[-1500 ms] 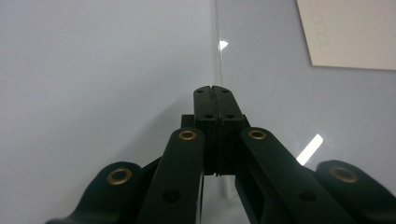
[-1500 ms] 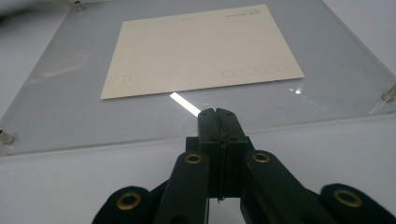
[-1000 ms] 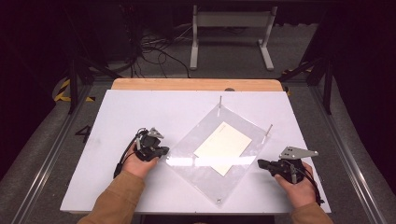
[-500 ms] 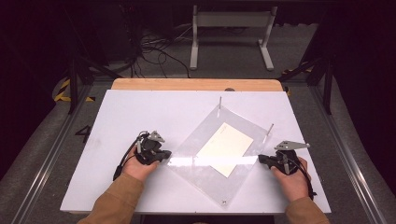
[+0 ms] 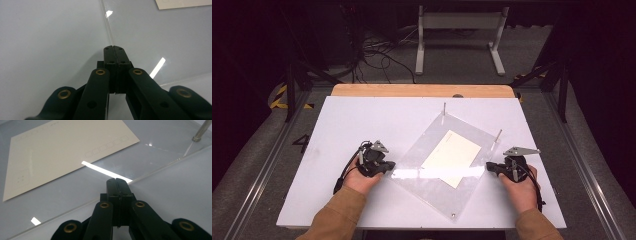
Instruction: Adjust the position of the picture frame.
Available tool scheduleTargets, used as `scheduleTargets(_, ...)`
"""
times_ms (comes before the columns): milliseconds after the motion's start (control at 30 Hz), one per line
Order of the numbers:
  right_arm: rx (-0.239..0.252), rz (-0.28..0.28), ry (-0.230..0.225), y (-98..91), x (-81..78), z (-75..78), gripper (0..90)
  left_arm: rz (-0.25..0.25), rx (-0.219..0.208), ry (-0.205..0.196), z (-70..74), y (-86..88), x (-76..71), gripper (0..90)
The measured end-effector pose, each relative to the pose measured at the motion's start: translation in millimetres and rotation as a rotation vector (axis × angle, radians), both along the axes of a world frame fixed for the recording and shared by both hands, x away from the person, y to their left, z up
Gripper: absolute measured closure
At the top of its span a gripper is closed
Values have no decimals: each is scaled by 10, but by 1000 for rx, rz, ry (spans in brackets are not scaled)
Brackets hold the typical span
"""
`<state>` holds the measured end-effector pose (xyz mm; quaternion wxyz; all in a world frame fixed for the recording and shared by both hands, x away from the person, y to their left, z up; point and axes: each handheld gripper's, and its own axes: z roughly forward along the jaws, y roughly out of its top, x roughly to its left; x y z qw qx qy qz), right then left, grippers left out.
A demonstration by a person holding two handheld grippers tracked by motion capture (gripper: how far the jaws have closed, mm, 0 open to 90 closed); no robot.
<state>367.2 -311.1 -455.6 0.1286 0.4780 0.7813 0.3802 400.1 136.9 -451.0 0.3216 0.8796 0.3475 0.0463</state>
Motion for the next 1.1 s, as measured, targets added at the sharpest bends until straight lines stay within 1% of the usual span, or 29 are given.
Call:
scheduleTargets(100,30,-7,-2,8,88,-20,900,4,-4,2,-2,11,-6,900)
scheduleTargets(200,53,-7,12,18,195,-24,900,9,-5,3,-2,22,-25,900)
scheduleTargets(300,52,-3,15,42,268,-19,900,14,-7,8,-2,36,-37,900)
scheduleTargets(367,42,-1,21,67,320,-9,900,12,-7,11,-1,46,-46,900)
scheduleTargets(433,18,6,26,105,379,11,900,10,-1,10,3,54,-56,900)
scheduleTargets(467,10,10,25,122,403,18,900,14,-4,15,2,54,-64,900)
scheduleTargets(533,1,12,31,150,455,28,900,13,-3,20,4,70,-72,900)
scheduleTargets(633,0,11,32,178,514,29,900,16,-12,26,0,93,-90,900)
scheduleTargets(667,5,14,32,181,526,26,900,13,-14,32,0,98,-97,900)
scheduleTargets(833,34,21,29,152,546,6,899,11,-17,33,-1,107,-120,900)
scheduleTargets(900,26,26,25,150,539,14,899,1,-31,47,-7,103,-139,900)
scheduleTargets(1000,-14,-5,-3,114,518,48,898,-40,-36,51,-10,54,-200,900)
scheduleTargets(1100,17,-40,-19,0,507,88,898,-86,-40,58,-10,-59,-283,900)
